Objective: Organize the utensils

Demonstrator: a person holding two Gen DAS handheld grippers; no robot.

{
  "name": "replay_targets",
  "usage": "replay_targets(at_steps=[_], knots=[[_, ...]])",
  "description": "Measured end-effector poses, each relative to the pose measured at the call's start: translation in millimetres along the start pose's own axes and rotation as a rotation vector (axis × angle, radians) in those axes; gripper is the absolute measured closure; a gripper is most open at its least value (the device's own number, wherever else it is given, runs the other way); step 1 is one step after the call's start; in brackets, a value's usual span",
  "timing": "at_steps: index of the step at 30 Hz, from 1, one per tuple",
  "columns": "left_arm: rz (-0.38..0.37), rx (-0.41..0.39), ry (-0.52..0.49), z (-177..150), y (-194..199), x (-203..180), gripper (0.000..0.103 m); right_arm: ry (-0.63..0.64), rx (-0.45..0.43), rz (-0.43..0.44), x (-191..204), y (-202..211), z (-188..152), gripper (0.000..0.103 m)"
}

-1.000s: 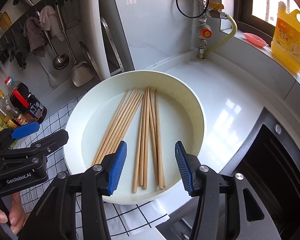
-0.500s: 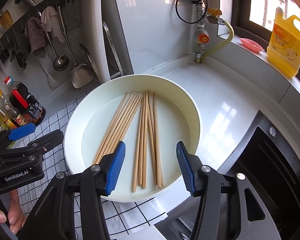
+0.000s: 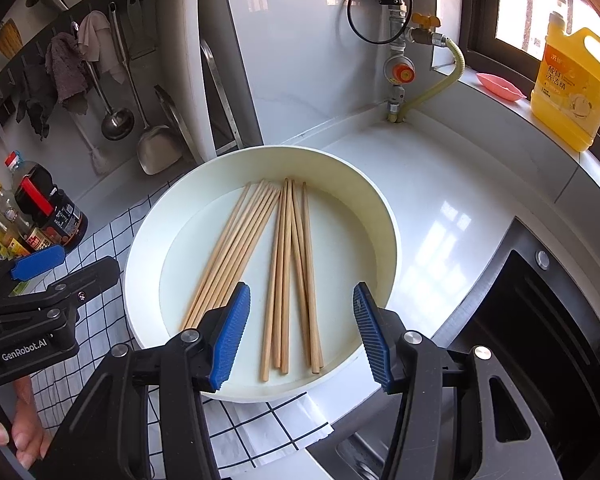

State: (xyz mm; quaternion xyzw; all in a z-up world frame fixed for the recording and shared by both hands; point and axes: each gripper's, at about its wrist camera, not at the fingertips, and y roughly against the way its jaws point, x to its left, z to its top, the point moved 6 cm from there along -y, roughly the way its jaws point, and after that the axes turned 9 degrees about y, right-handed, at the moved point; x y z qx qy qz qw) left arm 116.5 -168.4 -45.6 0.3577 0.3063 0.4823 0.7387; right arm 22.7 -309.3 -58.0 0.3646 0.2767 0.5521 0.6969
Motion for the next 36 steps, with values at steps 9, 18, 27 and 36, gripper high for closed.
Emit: replay_targets(at_steps=[9, 18, 27, 36], knots=[[0.01, -0.012, -0.006, 0.8, 1.7, 0.3, 0.009, 0.0, 0.004, 0.004, 0.1, -0.8, 0.3, 0.05], [0.047, -0.004, -0.013, 1.5, -0.5, 0.7, 0.009, -0.001, 0.011, 0.01, 0.9, -2.9, -1.7, 0.05], [0.058, 0.012, -0.006, 0.4, -4.7, 2.3, 0.009, -0.002, 0.018, 0.013, 1.1, -5.2, -2.6, 0.05], [0.047, 0.009, -0.008, 0.0, -4.8, 1.7, 0.008, -0.003, 0.02, 0.013, 1.7, -5.6, -3.0, 0.05]])
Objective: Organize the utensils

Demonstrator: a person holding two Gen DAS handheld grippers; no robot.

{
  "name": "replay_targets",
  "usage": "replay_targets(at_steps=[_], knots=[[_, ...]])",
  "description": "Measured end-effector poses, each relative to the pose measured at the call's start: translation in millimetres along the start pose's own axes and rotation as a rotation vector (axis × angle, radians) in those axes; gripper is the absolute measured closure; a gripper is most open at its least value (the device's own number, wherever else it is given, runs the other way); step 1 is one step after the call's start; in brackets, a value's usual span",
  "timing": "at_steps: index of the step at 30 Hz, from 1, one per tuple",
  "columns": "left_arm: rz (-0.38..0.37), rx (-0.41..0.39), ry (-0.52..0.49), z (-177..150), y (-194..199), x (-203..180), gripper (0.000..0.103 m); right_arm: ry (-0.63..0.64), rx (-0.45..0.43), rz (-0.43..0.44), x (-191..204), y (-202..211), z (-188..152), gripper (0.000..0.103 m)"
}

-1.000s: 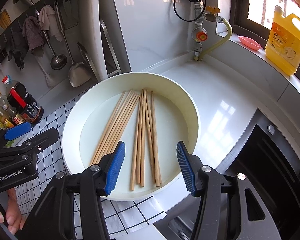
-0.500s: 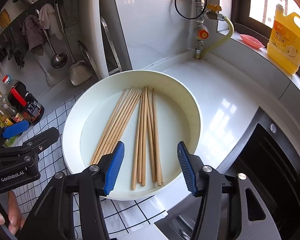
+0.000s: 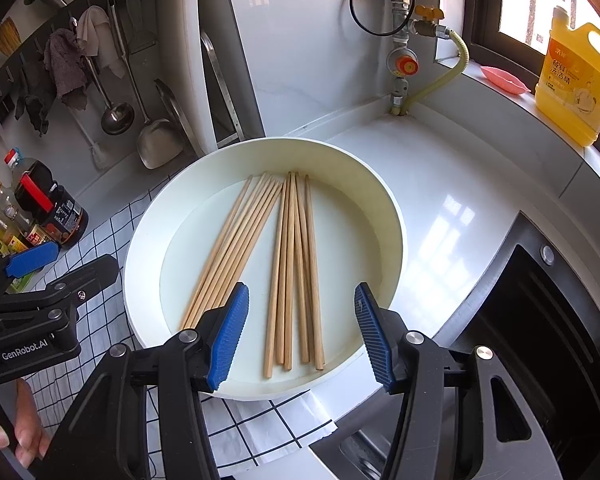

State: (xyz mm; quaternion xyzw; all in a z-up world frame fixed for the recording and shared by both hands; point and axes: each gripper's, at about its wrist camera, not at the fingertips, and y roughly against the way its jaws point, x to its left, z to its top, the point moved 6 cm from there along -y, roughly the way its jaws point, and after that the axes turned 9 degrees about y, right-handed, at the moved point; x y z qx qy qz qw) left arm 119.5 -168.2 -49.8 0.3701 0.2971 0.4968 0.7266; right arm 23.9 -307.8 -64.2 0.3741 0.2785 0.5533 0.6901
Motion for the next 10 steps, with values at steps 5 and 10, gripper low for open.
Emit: replay_targets(at_steps=[5, 10], knots=[[0.02, 0.001, -0.004, 0.2, 0.0, -1.0, 0.007, -0.001, 0.001, 0.002, 0.1, -0.3, -0.3, 0.05], [0.024, 0.005, 0.001, 0.5, -0.1, -0.3, 0.007, -0.002, 0.002, 0.002, 0.9, -0.4, -1.2, 0.05]])
